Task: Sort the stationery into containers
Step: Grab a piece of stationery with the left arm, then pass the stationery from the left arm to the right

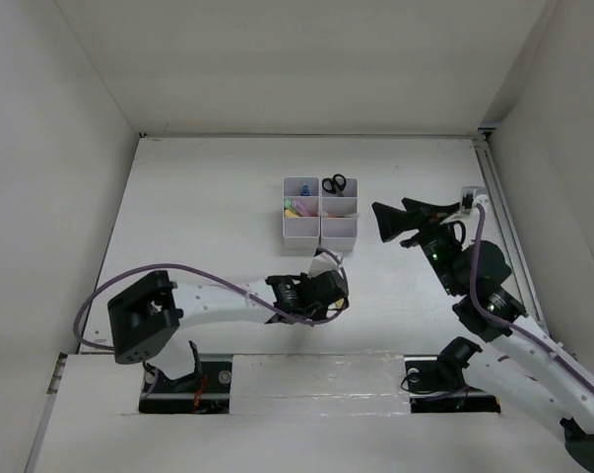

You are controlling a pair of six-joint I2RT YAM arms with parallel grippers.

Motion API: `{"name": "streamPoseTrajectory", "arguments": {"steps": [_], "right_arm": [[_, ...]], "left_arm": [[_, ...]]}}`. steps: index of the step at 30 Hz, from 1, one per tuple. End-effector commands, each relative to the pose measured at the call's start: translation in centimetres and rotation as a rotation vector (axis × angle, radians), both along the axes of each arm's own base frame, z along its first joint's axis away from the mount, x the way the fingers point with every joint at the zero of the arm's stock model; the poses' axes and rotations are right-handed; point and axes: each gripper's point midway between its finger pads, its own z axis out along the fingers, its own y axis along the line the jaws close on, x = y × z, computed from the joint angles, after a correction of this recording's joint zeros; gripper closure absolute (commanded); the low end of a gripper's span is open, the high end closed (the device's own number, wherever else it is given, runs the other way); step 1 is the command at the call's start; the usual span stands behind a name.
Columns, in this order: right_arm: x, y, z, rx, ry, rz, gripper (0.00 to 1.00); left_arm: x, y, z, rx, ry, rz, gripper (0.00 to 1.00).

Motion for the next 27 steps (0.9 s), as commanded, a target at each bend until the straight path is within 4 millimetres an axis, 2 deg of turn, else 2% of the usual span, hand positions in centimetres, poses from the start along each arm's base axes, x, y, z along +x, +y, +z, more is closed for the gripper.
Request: {"name": "streamPoseTrajectory", "arguments": {"steps": [1,4,5,7,8,9,10,12,15,16,17,18,20,22,23,25,26,27], "right_arm": [[0.4,2.0,-1.5,0.001,0.065,0.077,0.02],[0.4,4.1,-2.1,0.0,0.081,0.167,0.02],[0.4,4.4,-1.8,0.015,0.073,0.182,0.02],[0.2,5.1,-2.4,0.002,0.079,0.221,0.02],[0.3,5.5,-2.9,0.003,0.09,0.236,0.02],[0.1,6.1,-2.9,0.001,0.085,0.264,0.02],[0.1,6.1,-2.9,-0.002,0.083,0.274,0.02],[-0.1,7.1,-3.7,0.003,0.104,0.325,0.02],[-0.6,8.5,-3.6,0.015,0.099,0.419,0.02],[-1.3,9.2,-4.2,0.002,0.104,0.473,0.02],[-1.4,9.5,-4.5,-0.005,0.112,0.491,0.03],[-1.3,9.9,-4.8,-0.003,0.121,0.508,0.03],[-1.4,10.3,-5.0,0.001,0.131,0.527,0.03],[-1.3,10.7,-5.7,-0.001,0.157,0.539,0.05],[-1.4,10.7,-5.3,0.004,0.143,0.548,0.05],[-1.5,11.4,-6.0,0.002,0.163,0.578,0.14],[-1.7,11.5,-5.2,0.015,0.145,0.593,0.17],[-1.6,11.7,-5.6,0.009,0.158,0.601,0.21]], "left_arm": [[2.3,-0.6,5.6,-0.139,-0.162,0.066,1.0],[3.1,-0.8,8.9,-0.208,-0.252,0.059,1.0],[3.5,-0.6,9.8,-0.223,-0.283,0.068,1.0],[4.0,-0.6,12.5,-0.285,-0.343,0.069,1.0],[4.0,-0.6,13.1,-0.305,-0.358,0.064,1.0],[4.2,-0.4,14.8,-0.348,-0.388,0.067,1.0],[4.4,-0.6,15.7,-0.377,-0.416,0.054,1.0],[4.4,-0.6,17.1,-0.417,-0.45,0.043,1.0],[4.4,-0.5,19.3,-0.485,-0.504,0.019,1.0],[4.4,-0.3,19.3,-0.486,-0.514,0.013,1.0],[4.4,-0.3,20.3,-0.514,-0.53,0.014,1.0],[4.3,-0.4,20.1,-0.511,-0.534,-0.003,1.0],[4.2,-0.2,21.1,-0.532,-0.557,-0.019,1.0],[3.9,-0.4,21.1,-0.548,-0.562,-0.048,1.0],[3.8,-0.5,21.1,-0.546,-0.562,-0.062,1.0],[3.6,-0.7,21.6,-0.577,-0.567,-0.069,1.0],[3.6,-0.6,21.2,-0.563,-0.568,-0.075,1.0],[3.6,-0.6,21.1,-0.562,-0.568,-0.075,1.0]]}}
